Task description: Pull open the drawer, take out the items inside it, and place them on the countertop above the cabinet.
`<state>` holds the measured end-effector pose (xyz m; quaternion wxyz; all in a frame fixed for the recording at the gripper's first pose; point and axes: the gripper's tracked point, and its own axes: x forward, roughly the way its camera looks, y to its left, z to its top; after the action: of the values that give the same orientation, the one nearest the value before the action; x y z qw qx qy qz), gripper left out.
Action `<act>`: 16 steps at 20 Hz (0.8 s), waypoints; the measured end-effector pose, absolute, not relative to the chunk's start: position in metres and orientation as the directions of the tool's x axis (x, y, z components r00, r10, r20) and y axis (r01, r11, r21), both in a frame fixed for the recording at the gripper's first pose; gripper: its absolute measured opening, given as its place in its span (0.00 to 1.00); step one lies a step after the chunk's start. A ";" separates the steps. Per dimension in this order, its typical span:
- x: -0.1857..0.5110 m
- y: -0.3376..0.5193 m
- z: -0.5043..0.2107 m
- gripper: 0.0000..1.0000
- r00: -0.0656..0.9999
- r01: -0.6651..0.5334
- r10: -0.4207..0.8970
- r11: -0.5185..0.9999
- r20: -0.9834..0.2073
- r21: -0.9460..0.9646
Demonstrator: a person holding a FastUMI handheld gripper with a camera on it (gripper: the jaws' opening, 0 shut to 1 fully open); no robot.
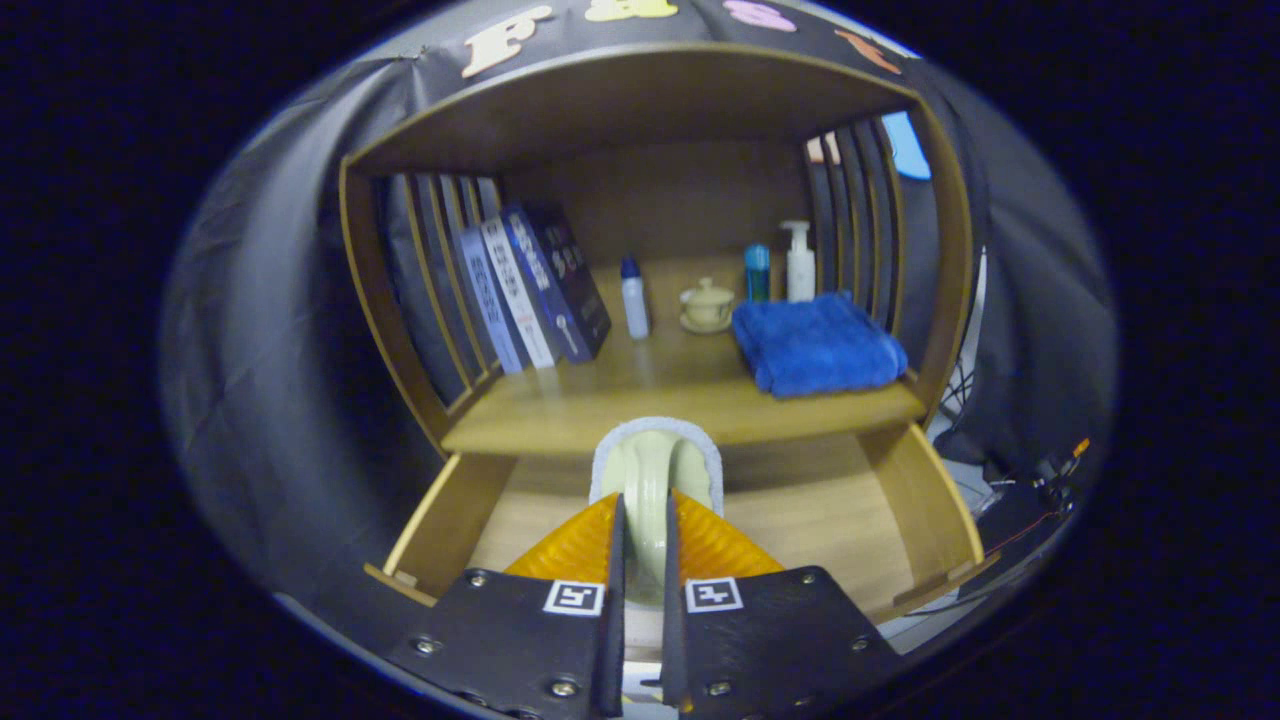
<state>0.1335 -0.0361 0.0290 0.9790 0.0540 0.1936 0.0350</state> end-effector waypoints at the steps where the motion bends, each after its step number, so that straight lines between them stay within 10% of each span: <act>1: 0.134 -0.033 0.047 0.16 0.937 -0.058 0.100 0.989 -0.333 0.136; 16: 0.242 -0.065 0.107 0.15 0.990 0.011 -0.002 0.998 -0.139 0.062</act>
<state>0.2419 -0.0650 0.1068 0.9971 0.0313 0.0698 -0.0031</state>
